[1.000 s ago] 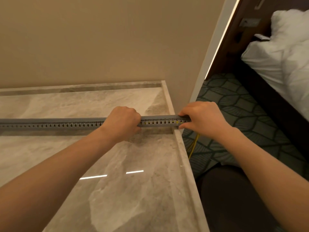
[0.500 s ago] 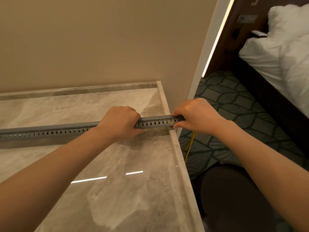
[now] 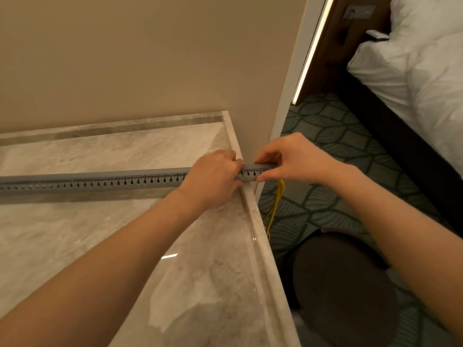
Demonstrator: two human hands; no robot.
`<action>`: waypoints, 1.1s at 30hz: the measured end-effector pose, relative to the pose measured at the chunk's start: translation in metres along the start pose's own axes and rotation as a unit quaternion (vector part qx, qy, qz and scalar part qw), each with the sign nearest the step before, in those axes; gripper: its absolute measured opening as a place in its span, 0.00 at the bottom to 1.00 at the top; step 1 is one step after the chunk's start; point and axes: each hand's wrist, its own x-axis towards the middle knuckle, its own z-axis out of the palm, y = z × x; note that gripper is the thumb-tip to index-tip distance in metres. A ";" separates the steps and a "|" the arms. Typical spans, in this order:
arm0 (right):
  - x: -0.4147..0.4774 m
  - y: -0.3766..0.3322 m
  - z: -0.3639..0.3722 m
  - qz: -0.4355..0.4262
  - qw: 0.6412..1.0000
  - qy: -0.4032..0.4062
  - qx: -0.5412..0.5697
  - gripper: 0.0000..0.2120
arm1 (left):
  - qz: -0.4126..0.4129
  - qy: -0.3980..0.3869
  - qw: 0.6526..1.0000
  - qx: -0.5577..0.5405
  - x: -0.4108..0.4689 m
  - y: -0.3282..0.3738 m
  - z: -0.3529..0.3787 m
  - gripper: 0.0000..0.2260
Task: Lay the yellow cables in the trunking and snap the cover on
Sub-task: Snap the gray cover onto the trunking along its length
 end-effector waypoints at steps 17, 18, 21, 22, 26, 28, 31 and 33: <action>0.021 -0.016 -0.010 -0.167 0.818 -0.107 -0.541 0.27 | 0.013 -0.032 0.999 0.031 0.003 0.001 -0.007 0.14; 0.022 -0.017 -0.010 -0.170 0.816 -0.112 -0.541 0.27 | 0.014 -0.031 0.999 0.030 0.002 0.001 -0.006 0.14; 0.025 -0.019 -0.011 -0.177 0.818 -0.137 -0.530 0.25 | 0.018 -0.025 0.999 0.032 0.002 0.001 -0.006 0.13; 0.027 -0.019 -0.010 -0.184 0.818 -0.146 -0.525 0.23 | 0.020 -0.023 0.999 0.035 0.002 0.001 -0.006 0.13; 0.034 -0.017 -0.007 -0.218 0.814 -0.165 -0.513 0.22 | 0.030 -0.011 0.998 0.056 0.000 0.002 -0.005 0.12; 0.034 -0.016 -0.006 -0.226 0.816 -0.166 -0.506 0.22 | 0.037 -0.004 0.997 0.061 -0.001 0.003 -0.006 0.11; 0.033 -0.014 -0.005 -0.226 0.823 -0.168 -0.493 0.22 | 0.045 0.000 0.997 0.070 -0.001 0.003 -0.006 0.10; 0.032 -0.013 -0.004 -0.222 0.830 -0.168 -0.483 0.22 | 0.050 -0.002 0.996 0.075 -0.001 0.004 -0.005 0.09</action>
